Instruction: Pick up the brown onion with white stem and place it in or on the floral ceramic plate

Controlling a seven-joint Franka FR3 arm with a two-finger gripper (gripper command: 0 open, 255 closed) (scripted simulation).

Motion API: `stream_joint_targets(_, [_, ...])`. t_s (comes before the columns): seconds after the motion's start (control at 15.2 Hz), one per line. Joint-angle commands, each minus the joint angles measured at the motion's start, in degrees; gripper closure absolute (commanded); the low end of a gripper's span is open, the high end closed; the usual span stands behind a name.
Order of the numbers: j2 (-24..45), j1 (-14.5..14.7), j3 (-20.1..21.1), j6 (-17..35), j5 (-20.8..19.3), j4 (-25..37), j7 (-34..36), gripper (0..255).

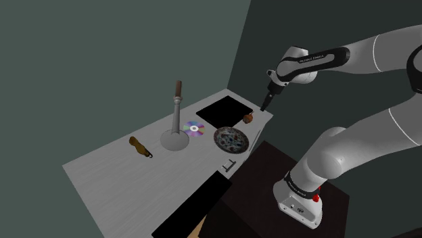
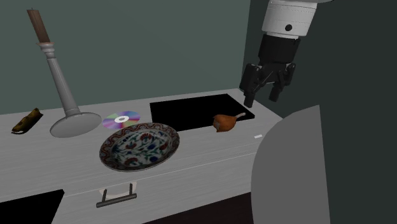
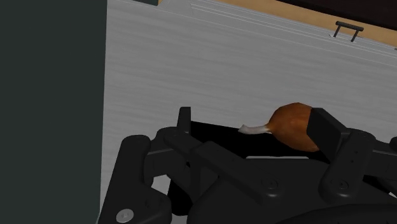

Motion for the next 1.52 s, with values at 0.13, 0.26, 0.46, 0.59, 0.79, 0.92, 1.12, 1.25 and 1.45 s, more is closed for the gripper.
stream_joint_targets(0.13, [0.0,0.0,0.0,0.0,0.0,0.0,0.0,255])
stream_joint_targets(0.26, [0.0,0.0,0.0,0.0,0.0,0.0,0.0,255])
stream_joint_targets(0.46, [0.0,0.0,0.0,0.0,0.0,0.0,0.0,255])
stream_joint_targets(0.59, [0.0,0.0,0.0,0.0,0.0,0.0,0.0,255])
stream_joint_targets(0.79, [-0.3,0.4,2.7,0.7,-2.8,-0.9,1.2,0])
stream_joint_targets(0.92, [-0.7,1.0,8.0,2.1,-8.6,-2.8,3.8,0])
stream_joint_targets(1.12, [-0.6,2.1,15.9,3.9,-17.4,-5.9,8.0,0])
stream_joint_targets(1.25, [-0.2,2.8,20.7,4.7,-23.0,-7.8,11.1,0])
stream_joint_targets(1.45, [2.1,2.0,20.2,7.7,-24.3,-8.4,11.8,0])
